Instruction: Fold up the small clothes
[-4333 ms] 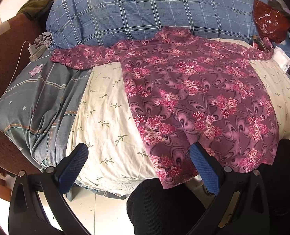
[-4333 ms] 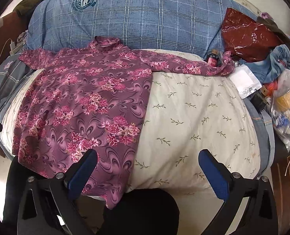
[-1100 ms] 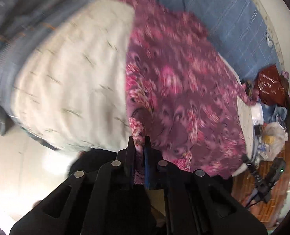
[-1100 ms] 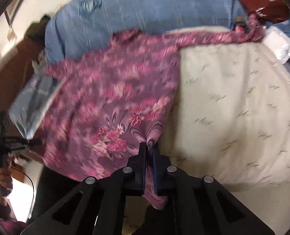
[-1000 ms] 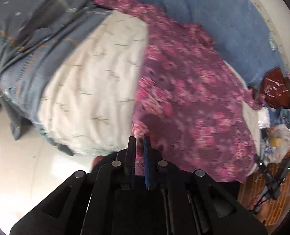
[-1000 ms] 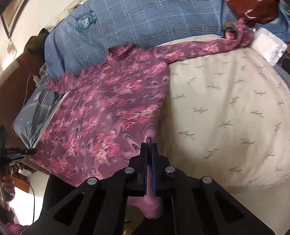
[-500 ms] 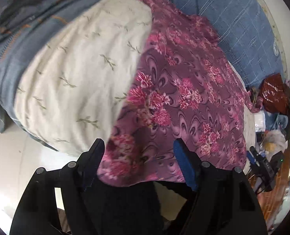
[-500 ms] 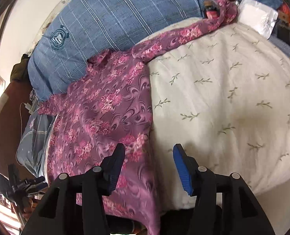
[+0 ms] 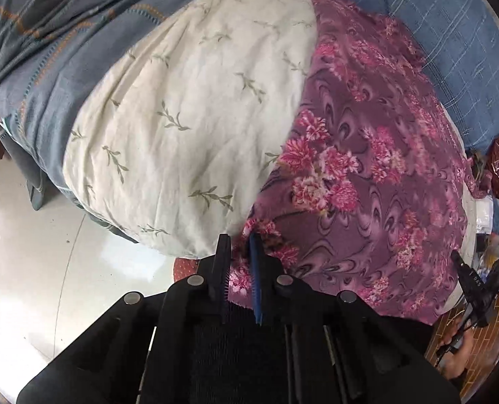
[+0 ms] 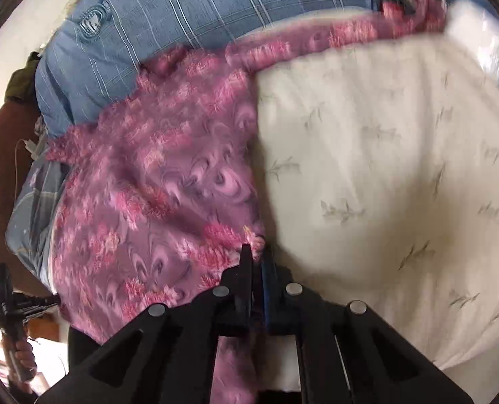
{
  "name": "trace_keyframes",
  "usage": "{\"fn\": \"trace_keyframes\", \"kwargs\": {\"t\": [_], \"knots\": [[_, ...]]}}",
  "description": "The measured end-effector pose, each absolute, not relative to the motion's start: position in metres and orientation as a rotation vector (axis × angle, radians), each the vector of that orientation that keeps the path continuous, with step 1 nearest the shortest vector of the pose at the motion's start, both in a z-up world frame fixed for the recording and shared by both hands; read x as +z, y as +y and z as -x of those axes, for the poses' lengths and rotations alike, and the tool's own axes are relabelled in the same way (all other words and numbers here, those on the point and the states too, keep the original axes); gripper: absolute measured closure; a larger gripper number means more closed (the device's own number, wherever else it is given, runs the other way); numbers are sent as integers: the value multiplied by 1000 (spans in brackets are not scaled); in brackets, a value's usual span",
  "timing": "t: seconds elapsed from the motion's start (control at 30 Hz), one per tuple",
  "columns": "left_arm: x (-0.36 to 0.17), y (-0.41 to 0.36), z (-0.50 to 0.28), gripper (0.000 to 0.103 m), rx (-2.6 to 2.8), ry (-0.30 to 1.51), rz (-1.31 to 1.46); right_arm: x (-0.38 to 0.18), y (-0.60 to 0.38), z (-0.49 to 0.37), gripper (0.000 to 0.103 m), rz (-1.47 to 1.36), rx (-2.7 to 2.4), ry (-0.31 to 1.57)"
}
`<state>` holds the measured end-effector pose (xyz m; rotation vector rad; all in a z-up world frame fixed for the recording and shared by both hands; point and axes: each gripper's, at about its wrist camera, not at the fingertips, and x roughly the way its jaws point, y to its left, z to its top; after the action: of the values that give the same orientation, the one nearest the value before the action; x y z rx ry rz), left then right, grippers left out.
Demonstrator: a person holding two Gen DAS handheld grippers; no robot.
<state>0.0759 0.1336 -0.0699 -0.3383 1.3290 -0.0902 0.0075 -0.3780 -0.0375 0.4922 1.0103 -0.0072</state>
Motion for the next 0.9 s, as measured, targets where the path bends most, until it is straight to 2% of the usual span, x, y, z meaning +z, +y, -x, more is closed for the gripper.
{"fn": "trace_keyframes", "kwargs": {"t": [0.03,0.1,0.13,0.17,0.2,0.23,0.3,0.47,0.53,0.63,0.7,0.73,0.8,0.83,0.9], "knots": [[-62,133,-74,94,-89,1312,323,-33,-383,-5,91,-521,-3,993],[-38,128,-71,93,-92,1251,263,-15,-404,-1,90,-597,-19,921],[-26,122,-73,87,-102,1221,233,-4,-421,0,90,-642,-32,863],[-15,116,-75,69,-112,1192,206,1,-432,0,84,-661,-56,832],[-4,107,-80,56,-126,1160,185,11,-458,-1,78,-691,-133,776],[3,100,-85,37,-135,1130,172,16,-468,-2,69,-702,-173,754],[13,83,-102,36,-153,1073,143,26,-511,-13,64,-741,-299,696],[2,8,-165,36,-241,1092,86,35,-583,-60,47,-854,-478,649],[-9,-21,-184,36,-244,1087,58,37,-597,-86,44,-855,-508,641],[-37,-56,-203,36,-266,1127,33,43,-609,-126,45,-762,-606,664],[-55,-67,-205,29,-253,1156,17,44,-619,-147,45,-702,-653,688],[-53,-71,-201,20,-255,1113,-11,42,-620,-156,45,-679,-672,699],[-56,-77,-196,18,-272,1093,-68,38,-628,-175,45,-638,-698,736],[-57,-77,-194,17,-278,1085,-80,36,-629,-179,47,-616,-708,750],[-57,-75,-192,16,-295,1079,-81,34,-631,-188,61,-537,-755,773]]}}
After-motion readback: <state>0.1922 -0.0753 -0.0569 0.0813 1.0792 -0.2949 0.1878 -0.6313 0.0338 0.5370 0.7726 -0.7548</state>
